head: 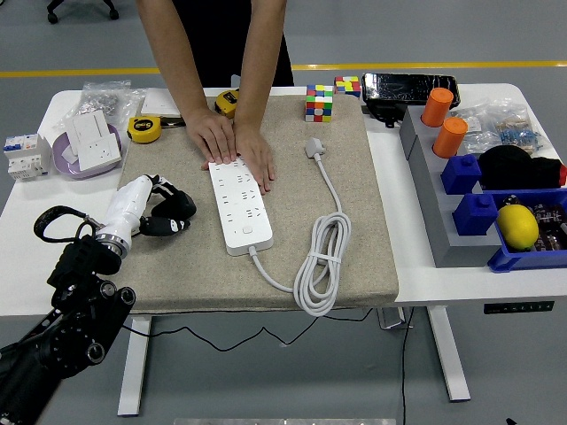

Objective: Pick up the plug,place it near the board,insert it into the board,press the button

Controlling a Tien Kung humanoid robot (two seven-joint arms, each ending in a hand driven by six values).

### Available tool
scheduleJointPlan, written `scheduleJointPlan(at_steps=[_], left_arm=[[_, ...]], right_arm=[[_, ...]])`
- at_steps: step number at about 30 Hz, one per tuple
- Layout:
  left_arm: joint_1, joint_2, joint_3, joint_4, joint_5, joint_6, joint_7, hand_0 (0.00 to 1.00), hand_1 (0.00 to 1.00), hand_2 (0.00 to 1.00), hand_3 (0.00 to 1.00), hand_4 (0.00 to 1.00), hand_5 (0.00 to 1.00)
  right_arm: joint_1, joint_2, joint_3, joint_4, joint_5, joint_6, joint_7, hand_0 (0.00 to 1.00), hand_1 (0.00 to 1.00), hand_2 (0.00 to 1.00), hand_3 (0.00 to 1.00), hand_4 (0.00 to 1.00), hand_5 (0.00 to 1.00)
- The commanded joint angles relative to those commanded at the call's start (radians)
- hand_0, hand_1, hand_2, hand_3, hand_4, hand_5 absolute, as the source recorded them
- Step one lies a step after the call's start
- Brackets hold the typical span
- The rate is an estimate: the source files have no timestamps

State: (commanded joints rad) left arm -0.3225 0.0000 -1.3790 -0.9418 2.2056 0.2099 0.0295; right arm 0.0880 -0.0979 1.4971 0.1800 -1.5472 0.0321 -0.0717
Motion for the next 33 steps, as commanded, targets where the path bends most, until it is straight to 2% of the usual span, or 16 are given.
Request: scheduleJointPlan(at_steps=[2,3,8,9,14,15,20,21,26,27,33], left_arm=[[-0.002,0.0,-0.003,0.005,0.003,0.0,0.0,0.765,0.723,0.561,0.518,0.998,0.142],[-0.002,0.0,-0.004,0.006,0.004,0.0,0.0,0.749,0.715,0.54,0.495,0.958,0.144],[-0.002,0.0,-0.008,0.011,0.011,0.003,0.003,0.749,0.715,0.54,0.495,0.958,0.144],[-0.002,0.0,-0.008,0.012,0.012,0.003,0.003,0.703,0.655,0.461,0.431,0.757,0.127],[-0.003,0.0,-0.011,0.012,0.013,0.013,0.006,0.703,0.655,0.461,0.431,0.757,0.127],[-0.004,0.0,-0.011,0.012,0.014,0.014,0.007,0.64,0.545,0.399,0.388,0.669,0.101],[-0.006,0.0,-0.01,0.01,0.016,0.011,0.01,0.64,0.545,0.399,0.388,0.669,0.101],[-0.006,0.0,-0.009,0.009,0.017,0.01,0.011,0.566,0.432,0.335,0.385,0.617,0.054],[-0.003,0.0,0.011,-0.014,0.005,0.004,0.017,0.566,0.432,0.335,0.385,0.617,0.054],[-0.003,0.0,0.014,-0.02,0.002,0.004,0.018,0.525,0.386,0.284,0.37,0.6,0.041],[-0.012,0.005,0.045,-0.054,-0.012,0.0,0.022,0.521,0.376,0.276,0.365,0.591,0.035]], right_arm=[[0.001,0.0,-0.001,0.0,0.002,0.0,0.001,0.846,0.78,0.766,0.789,0.998,0.986],[0.001,0.0,-0.001,0.0,0.002,0.0,0.001,0.846,0.78,0.766,0.789,0.998,0.985],[0.0,0.0,0.0,0.0,0.001,0.0,0.001,0.846,0.78,0.766,0.789,0.998,0.985],[0.0,0.0,0.001,0.0,0.001,0.0,0.001,0.847,0.781,0.766,0.789,0.998,0.985],[0.003,0.0,-0.001,0.0,0.003,-0.001,0.001,0.847,0.781,0.766,0.789,0.998,0.985],[0.003,0.0,-0.001,0.0,0.004,-0.001,0.002,0.846,0.78,0.766,0.788,0.998,0.985],[0.002,0.0,-0.002,0.0,0.003,-0.001,0.0,0.846,0.78,0.766,0.788,0.998,0.985],[0.002,0.0,-0.002,0.0,0.003,-0.001,0.0,0.847,0.78,0.766,0.789,0.998,0.986],[0.002,-0.001,-0.006,0.0,0.005,-0.001,-0.001,0.847,0.78,0.766,0.789,0.998,0.986],[0.002,-0.001,-0.006,0.0,0.005,-0.001,-0.001,0.846,0.779,0.766,0.789,0.998,0.986],[0.001,-0.002,-0.008,0.0,0.004,-0.001,-0.003,0.846,0.78,0.766,0.789,0.998,0.986]])
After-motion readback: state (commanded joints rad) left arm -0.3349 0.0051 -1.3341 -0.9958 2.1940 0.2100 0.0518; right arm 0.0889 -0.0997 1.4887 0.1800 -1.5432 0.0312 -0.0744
